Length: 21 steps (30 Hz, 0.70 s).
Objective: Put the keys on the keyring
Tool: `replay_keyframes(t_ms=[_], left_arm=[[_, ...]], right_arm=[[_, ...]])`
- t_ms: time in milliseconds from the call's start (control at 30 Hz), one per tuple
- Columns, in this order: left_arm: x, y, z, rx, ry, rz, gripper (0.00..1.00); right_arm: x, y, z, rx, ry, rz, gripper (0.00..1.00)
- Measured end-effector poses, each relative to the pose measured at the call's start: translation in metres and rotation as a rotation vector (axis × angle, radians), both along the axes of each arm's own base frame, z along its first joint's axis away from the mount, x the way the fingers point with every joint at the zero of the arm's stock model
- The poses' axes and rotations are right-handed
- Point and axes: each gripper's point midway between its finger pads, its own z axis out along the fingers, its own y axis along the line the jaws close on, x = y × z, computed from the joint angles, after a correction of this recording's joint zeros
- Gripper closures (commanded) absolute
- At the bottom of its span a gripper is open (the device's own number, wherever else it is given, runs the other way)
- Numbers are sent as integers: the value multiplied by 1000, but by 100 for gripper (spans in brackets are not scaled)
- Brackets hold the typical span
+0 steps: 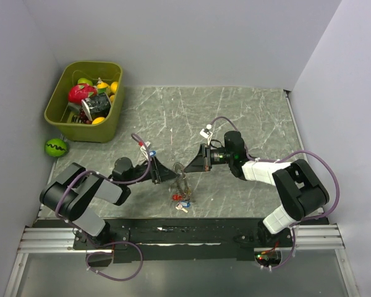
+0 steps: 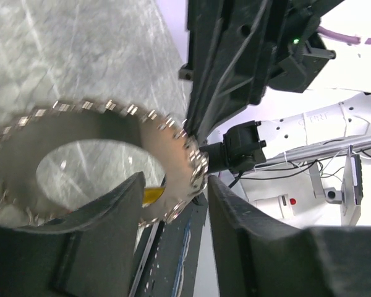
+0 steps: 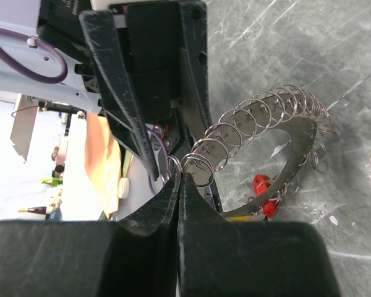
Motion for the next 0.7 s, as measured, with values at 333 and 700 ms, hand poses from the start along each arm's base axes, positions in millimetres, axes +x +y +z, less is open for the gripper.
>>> replay_keyframes(t_ms=[333, 700], left_arm=[[5, -12, 13, -19, -55, -33, 80], [1, -15, 15, -20, -81, -80, 99]], right_arm=[[0, 0, 0, 1, 1, 0, 100], [0, 0, 2, 7, 0, 1, 100]])
